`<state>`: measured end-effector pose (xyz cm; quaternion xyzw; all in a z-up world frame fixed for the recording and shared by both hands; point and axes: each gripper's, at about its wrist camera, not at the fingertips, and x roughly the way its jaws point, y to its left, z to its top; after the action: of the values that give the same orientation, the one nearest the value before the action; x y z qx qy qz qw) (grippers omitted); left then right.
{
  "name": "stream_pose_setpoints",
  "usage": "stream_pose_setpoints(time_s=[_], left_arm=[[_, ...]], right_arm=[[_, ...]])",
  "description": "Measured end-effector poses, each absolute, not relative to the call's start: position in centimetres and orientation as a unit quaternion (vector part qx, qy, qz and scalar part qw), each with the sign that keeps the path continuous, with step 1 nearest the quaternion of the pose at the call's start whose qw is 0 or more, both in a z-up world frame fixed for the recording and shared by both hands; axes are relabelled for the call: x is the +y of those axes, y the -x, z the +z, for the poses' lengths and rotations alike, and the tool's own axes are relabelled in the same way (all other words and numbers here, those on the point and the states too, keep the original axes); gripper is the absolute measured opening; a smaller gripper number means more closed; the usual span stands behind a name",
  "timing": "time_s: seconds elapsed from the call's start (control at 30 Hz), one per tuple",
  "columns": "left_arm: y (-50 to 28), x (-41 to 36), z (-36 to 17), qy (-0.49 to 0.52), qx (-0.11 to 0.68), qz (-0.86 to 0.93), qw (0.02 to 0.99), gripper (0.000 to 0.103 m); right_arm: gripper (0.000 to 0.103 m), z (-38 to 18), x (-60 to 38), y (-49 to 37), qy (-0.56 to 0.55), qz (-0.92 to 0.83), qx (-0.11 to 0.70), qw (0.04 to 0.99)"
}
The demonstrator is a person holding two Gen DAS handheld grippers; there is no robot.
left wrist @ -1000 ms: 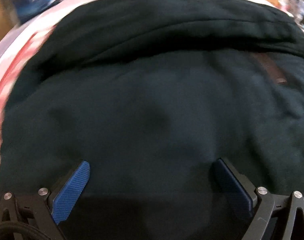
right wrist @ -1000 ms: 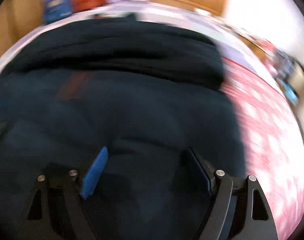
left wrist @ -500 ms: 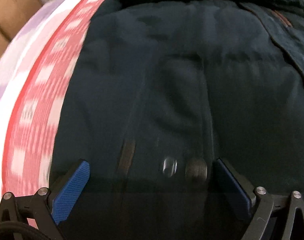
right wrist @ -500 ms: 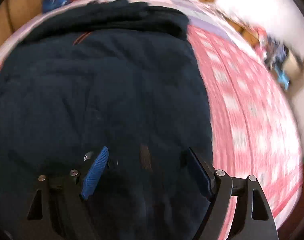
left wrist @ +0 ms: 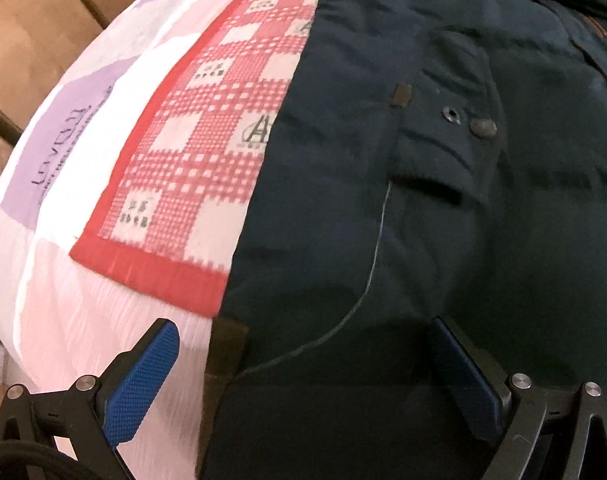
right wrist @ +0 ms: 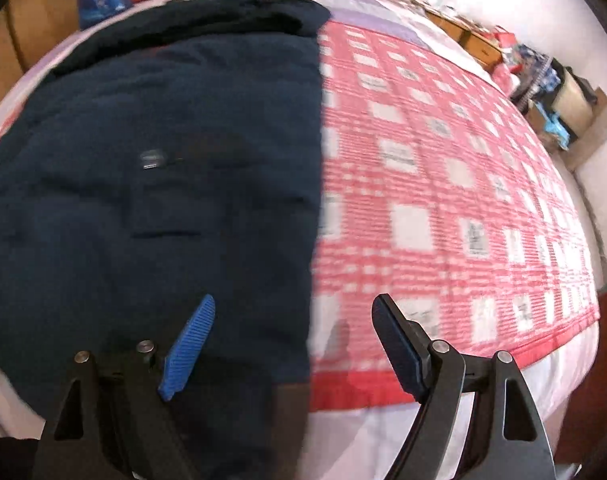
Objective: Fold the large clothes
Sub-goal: 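Position the right tool at the corner of the brown ribbed hem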
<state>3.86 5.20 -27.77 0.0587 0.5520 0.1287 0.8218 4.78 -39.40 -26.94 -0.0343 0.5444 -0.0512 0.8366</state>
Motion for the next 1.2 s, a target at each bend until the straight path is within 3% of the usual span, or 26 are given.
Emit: stream_pose_setpoints(time_s=[0.3, 0.43, 0.63, 1.0, 1.2], left_arm=[[-1.1, 9.6, -27.7, -0.065, 0.546, 0.104, 0.829, 0.103], [0.3, 12.2, -27.5, -0.062, 0.544, 0.109, 0.83, 0.103], [1.7, 12.7, -26.8, -0.099, 0.532, 0.078, 0.837, 0.103], [5.1, 15.2, -27.8, -0.083, 0.555, 0.072, 0.825, 0.102], [3.5, 14.1, -27.6, -0.068, 0.526, 0.073, 0.844, 0.102]], right_arm=[[0.083, -26.7, -44.1, 2.6, -0.025, -0.157, 0.555, 0.817], [0.083, -24.9, -42.2, 5.5, 0.02, -0.184, 0.54, 0.821], [0.083, -24.1, -40.0, 8.7, -0.013, -0.212, 0.541, 0.814], [0.083, -25.4, -38.2, 5.7, -0.016, -0.217, 0.547, 0.809], [0.083, -25.7, -38.3, 4.8, -0.004, -0.22, 0.545, 0.809]])
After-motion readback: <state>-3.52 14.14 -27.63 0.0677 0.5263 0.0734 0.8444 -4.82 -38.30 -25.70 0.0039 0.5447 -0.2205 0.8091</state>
